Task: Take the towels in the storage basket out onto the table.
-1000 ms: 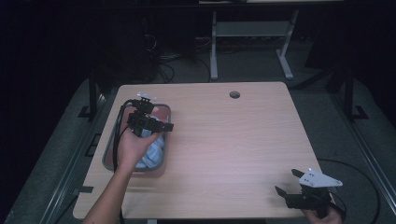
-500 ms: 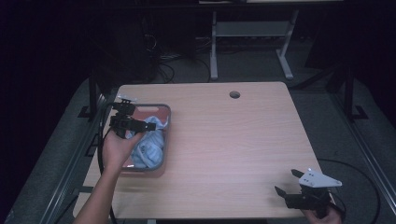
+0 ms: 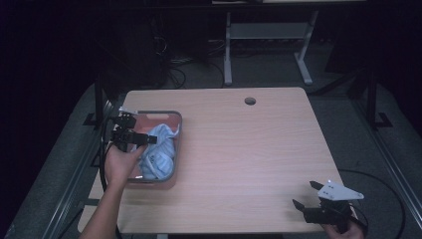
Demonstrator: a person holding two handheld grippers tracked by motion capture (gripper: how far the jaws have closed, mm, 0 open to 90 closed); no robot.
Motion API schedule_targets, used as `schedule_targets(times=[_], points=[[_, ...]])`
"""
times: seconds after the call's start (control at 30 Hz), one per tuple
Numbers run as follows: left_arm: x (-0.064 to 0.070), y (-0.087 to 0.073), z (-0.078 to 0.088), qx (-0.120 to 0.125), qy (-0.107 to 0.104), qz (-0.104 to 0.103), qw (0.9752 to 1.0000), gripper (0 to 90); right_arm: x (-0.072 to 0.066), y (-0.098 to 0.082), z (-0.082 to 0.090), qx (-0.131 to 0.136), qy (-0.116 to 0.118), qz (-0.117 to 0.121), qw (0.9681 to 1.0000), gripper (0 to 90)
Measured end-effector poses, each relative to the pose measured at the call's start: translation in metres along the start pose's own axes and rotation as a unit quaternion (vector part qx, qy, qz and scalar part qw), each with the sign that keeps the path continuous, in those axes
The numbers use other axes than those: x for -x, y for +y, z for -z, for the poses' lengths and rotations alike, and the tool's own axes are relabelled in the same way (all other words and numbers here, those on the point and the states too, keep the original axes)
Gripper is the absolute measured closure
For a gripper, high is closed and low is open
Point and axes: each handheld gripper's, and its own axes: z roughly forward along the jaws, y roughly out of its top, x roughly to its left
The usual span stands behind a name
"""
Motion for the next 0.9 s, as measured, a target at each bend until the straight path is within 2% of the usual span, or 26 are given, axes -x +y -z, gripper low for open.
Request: schedule_targets(times=[0.07, 0.23, 0.3, 0.33, 0.4, 0.43, 0.5, 0.57, 0.7, 0.9], points=[[-0.002, -0.003, -0.007, -0.008, 0.0, 0.01, 0.9999, 22.4, 0.001, 0.0, 0.0, 0.0, -0.001, 0.001, 1.0, 14.5], [-0.003, -0.006, -0.022, -0.033, -0.007, 0.009, 0.9994, 23.9, 0.0, 0.0, -0.001, -0.002, 0.0, -0.002, 1.0, 14.5], [-0.003, -0.006, -0.025, -0.037, -0.011, 0.007, 0.9992, 34.9, -0.001, 0.0, -0.001, -0.002, 0.0, -0.001, 1.0, 14.5], [-0.002, -0.006, -0.027, -0.041, -0.008, 0.004, 0.9991, 34.9, -0.001, 0.0, -0.001, -0.002, 0.0, -0.001, 1.0, 14.5], [-0.002, -0.006, -0.031, -0.047, -0.01, 0.002, 0.9988, 44.9, 0.0, 0.0, 0.0, 0.0, 0.0, -0.001, 1.0, 14.5], [-0.002, -0.007, -0.033, -0.052, -0.014, -0.001, 0.9985, 44.9, 0.0, 0.0, 0.0, 0.0, 0.0, -0.001, 1.0, 14.5], [-0.002, -0.008, -0.036, -0.06, -0.02, 0.0, 0.998, 51.4, 0.001, -0.001, 0.0, 0.0, -0.001, -0.001, 1.0, 14.5], [-0.002, -0.009, -0.035, -0.057, -0.021, 0.001, 0.9982, 52.1, 0.001, -0.001, 0.0, -0.001, -0.001, -0.002, 1.0, 14.5], [-0.002, -0.012, -0.035, -0.062, -0.029, -0.004, 0.9977, 65.0, 0.001, -0.001, 0.001, 0.0, -0.001, -0.003, 1.0, 14.5], [-0.003, -0.013, -0.029, -0.051, -0.041, 0.001, 0.9979, 67.4, 0.002, -0.001, 0.002, 0.004, -0.005, -0.004, 1.0, 14.5]])
